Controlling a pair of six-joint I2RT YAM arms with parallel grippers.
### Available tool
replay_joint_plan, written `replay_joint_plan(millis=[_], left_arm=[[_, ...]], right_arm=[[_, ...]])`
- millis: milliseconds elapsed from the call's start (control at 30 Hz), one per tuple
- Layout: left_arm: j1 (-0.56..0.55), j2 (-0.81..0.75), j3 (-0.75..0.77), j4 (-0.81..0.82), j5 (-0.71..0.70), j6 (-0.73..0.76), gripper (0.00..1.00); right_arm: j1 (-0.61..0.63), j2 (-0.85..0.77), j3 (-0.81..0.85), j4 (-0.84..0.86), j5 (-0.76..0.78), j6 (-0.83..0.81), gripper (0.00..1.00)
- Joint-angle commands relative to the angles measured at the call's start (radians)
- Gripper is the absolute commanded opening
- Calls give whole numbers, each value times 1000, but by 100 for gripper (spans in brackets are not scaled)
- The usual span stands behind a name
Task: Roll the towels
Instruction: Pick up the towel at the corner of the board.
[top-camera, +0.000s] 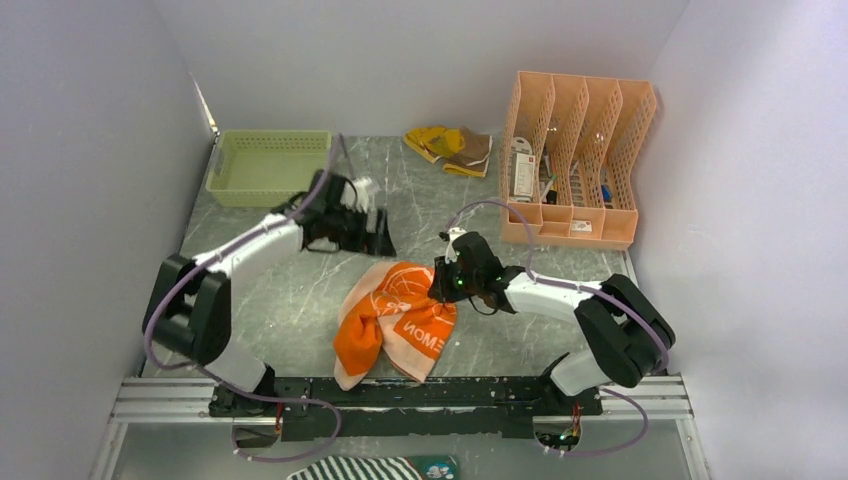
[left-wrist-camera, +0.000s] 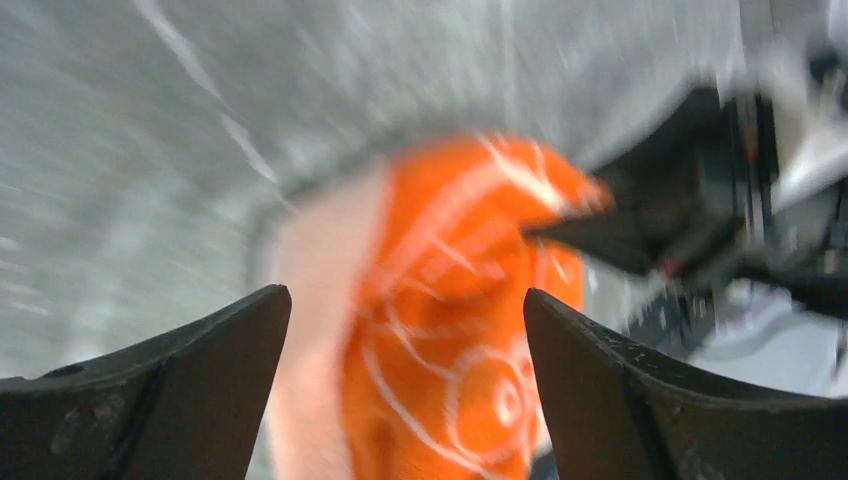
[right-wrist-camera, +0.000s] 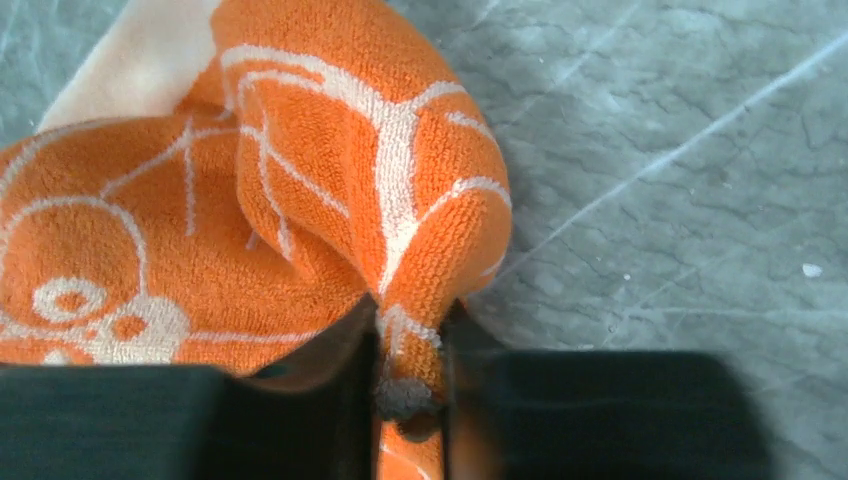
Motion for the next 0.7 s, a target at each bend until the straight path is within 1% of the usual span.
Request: replay_joint_plan(millis=[0,33,100,167,300,333,367,400,433,467,500,567,633,667], left_arm=[[-170,-146,-193,-77,35,-101,99],[-181,-182,-249,-38,42,-152,100],[-190,-227,-339,6,32,-216,100],[-211,-246,-408,25,-31,-235,100],[-297,-213,-491,26,-185,-272,100],[-317,-209,-505,31,-212,-297,97],[-324,-210,-523,49,-219,-309,88],[-328,-212,-533,64,-221,-321,71],[-328,-215,-535,77,-225,-323,49],[-327,-216,-521,68,-244,-323,14],[-327,-217,-490,29,-291,-310,8],[-319,-207,-368,-71,-450,-235,7],[-294,-172,-190,-174,-602,-129,7],[-274,-150,-101,-211,-656,-53,7]], right_arm=[[5,22,50,19,-47,-15,4],[4,26,62,7,-48,-26,0],[4,18,88,-16,-46,-45,0],[0,-2,109,-36,-33,-68,0],[-24,-55,131,-79,11,-118,0],[-52,-73,139,-100,14,-127,0],[-81,-96,145,-113,9,-131,0],[-119,-119,150,-120,-8,-125,0],[-165,-145,154,-119,-37,-116,0],[-205,-166,161,-117,-63,-109,0],[-247,-181,176,-119,-80,-107,0],[-276,-180,247,-133,-67,-140,0],[-276,-145,344,-144,-46,-176,0],[-277,-123,399,-144,-44,-193,0]])
